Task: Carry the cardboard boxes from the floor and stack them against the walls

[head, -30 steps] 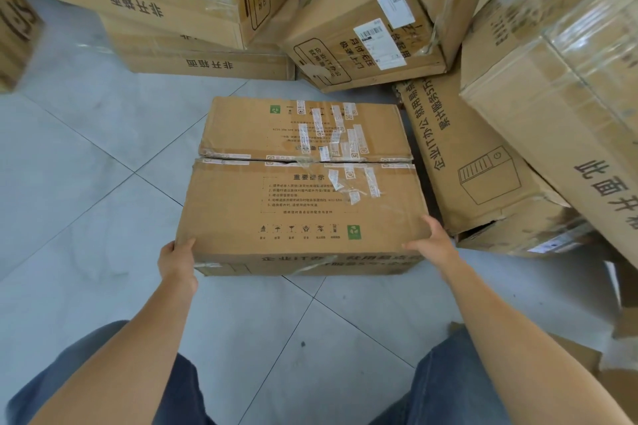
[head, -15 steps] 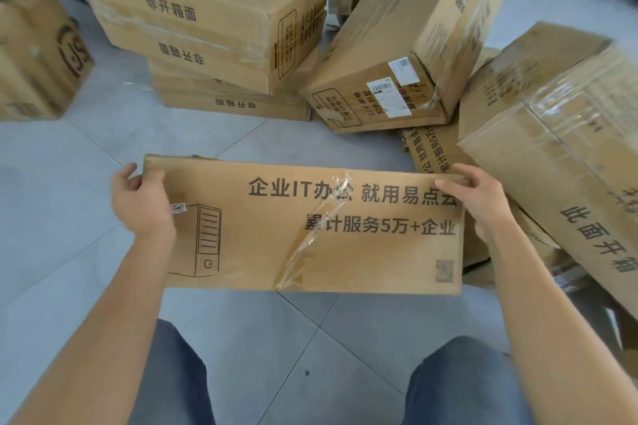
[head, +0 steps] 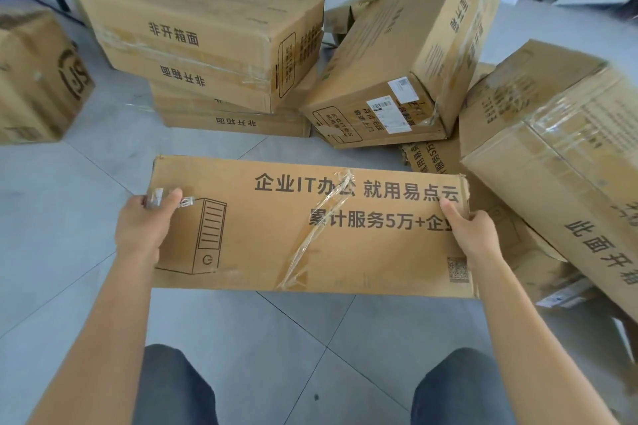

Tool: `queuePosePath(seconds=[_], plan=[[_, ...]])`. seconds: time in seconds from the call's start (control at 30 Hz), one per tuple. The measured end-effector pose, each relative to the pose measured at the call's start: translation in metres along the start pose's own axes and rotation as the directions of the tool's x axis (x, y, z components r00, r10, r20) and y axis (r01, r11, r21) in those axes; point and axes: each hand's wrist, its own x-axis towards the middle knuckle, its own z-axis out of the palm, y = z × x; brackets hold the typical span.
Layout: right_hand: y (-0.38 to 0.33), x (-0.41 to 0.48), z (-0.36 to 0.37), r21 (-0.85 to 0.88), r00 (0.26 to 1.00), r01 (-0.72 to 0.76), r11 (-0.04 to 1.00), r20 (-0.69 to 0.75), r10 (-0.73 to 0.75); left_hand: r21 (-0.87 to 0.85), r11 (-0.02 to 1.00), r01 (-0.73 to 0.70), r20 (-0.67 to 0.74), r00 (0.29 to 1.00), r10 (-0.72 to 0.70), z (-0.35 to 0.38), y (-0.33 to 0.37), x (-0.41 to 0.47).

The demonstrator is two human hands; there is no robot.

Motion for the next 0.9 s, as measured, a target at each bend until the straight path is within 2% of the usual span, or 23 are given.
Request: queuePosePath(seconds=[0.1, 0.23, 0.57, 0.9], plan=[[0.0, -0.004, 0.007, -0.075, 0.997, 0.0, 0.997, -0.076, -0.006, -0.014, 0.999, 0.038, 0.007, 0.999, -0.038, -0.003, 0.007, -0.008], [-0.024, -0.02, -0.009, -0.134, 0.995, -0.064, 0.989, -0.078, 0.054, -0.02, 0.996, 0.087, 0.061, 0.994, -0.086, -0.021, 0.036, -0.028], [-0.158, -0.106, -0.127, -0.227, 0.984, -0.137, 0.964, 0.08, 0.158, 0.142, 0.967, 0.212, 0.104, 0.968, -0.228, -0.145, 0.2, -0.091], [-0.316, -0.2, -0.233, -0.212, 0.974, -0.002, 0.977, 0.222, 0.05, 0.175, 0.961, 0.215, 0.067, 0.971, -0.23, -0.28, 0.363, -0.159]])
